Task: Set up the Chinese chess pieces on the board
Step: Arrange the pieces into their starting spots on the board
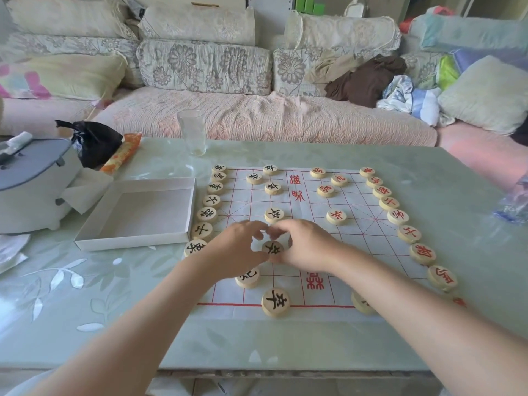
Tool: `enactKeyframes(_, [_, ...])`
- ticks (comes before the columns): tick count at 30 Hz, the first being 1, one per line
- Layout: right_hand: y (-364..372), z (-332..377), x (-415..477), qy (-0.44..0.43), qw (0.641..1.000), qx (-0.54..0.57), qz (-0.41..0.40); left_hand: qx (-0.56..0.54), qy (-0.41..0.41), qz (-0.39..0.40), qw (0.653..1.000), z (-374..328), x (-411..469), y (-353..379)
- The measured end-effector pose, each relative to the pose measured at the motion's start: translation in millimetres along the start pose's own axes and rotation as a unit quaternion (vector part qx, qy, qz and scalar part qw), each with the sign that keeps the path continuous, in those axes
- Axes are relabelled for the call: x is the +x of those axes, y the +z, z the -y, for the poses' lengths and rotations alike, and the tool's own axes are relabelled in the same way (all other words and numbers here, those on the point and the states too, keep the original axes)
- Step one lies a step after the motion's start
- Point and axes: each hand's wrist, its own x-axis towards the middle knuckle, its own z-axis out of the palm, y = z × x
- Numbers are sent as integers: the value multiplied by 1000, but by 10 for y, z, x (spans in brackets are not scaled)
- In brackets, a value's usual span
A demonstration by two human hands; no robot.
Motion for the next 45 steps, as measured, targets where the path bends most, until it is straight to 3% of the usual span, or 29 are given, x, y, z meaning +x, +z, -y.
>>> enactKeyframes(16, [10,-111,23,26,1000,12,5,46,-24,-16,999,-26,89,74])
enactKeyframes(37, [-63,-180,3,20,999,25,31,52,-18,30,998,18,95,-25])
enactKeyframes(42, [-260,-209,258,58,993,84,-62,11,-25,-32,999,82,298,-184])
enactKeyframes(45, [-225,-225,481,100,991,18,-92,2,-29,-55,998,175,474,-200])
